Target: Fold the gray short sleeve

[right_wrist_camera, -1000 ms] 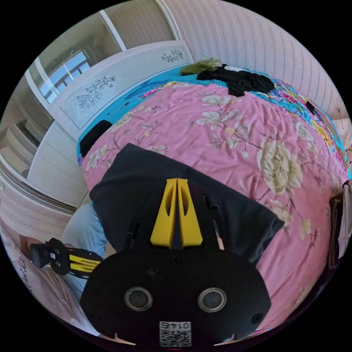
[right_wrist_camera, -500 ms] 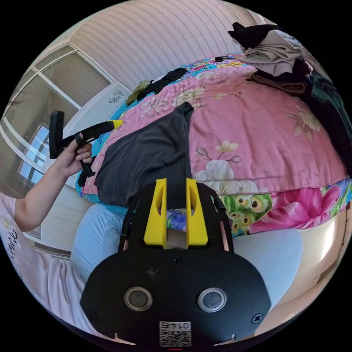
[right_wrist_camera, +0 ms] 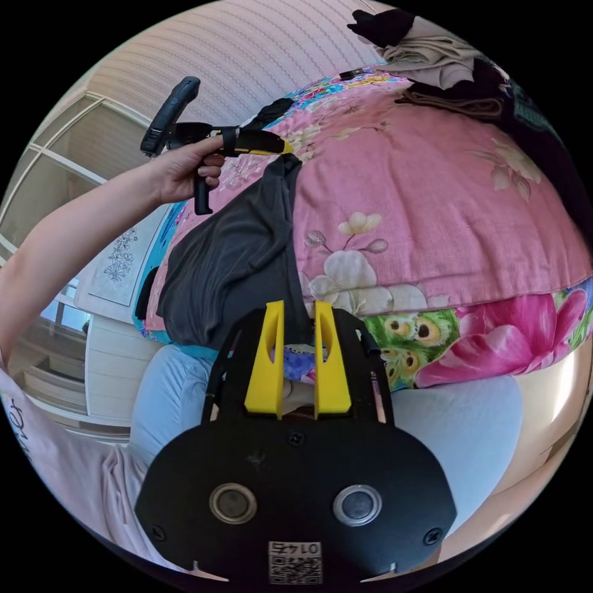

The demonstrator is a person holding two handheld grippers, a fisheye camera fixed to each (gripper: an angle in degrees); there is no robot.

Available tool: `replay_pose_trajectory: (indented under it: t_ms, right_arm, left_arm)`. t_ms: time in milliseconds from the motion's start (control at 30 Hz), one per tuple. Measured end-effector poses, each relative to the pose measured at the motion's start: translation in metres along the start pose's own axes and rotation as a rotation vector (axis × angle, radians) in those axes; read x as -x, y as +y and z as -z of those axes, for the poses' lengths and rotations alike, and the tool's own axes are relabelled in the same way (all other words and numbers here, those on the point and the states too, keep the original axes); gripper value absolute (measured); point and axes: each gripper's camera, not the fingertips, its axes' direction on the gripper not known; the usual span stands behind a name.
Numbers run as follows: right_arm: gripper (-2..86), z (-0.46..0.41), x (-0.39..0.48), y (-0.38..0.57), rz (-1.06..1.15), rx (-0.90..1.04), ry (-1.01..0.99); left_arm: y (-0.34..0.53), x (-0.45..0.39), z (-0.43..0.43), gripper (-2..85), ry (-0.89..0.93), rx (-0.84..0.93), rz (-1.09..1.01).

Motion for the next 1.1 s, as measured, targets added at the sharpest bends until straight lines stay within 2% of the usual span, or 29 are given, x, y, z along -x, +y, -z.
replay_pose_trajectory:
  t_ms: [167,500,700,833,933,1100]
  right_arm:
    - [1.6,-0.005,0.001,-0.001,0.061,0.038,-0.089]
    - [0.5,-0.004,0.032,0.0,0.242,-0.024,-0.349]
    - [0.3,-0.024,0.144,-0.019,0.539,0.01,-0.503]
    - [0.5,-0.088,0.257,-0.031,0.735,0.103,-0.569]
    - [1.0,-0.158,0.32,-0.032,0.793,0.237,-0.539]
    - [2.3,-0.244,0.366,-0.015,0.83,0.479,-0.314]
  left_arm:
    - [-0.02,-0.006,-0.025,0.3,-0.057,0.156,-0.035]
    - [0.001,0.059,0.04,-0.9,-0.033,0.025,0.013]
    - [0.062,0.152,0.094,-1.0,0.003,-0.032,0.164]
    - [0.136,0.227,0.129,-1.0,-0.054,-0.047,0.266]
    - [0.202,0.281,0.126,-0.9,-0.097,-0.017,0.411]
    - [0.3,0.335,0.12,-0.5,-0.003,-0.063,0.67]
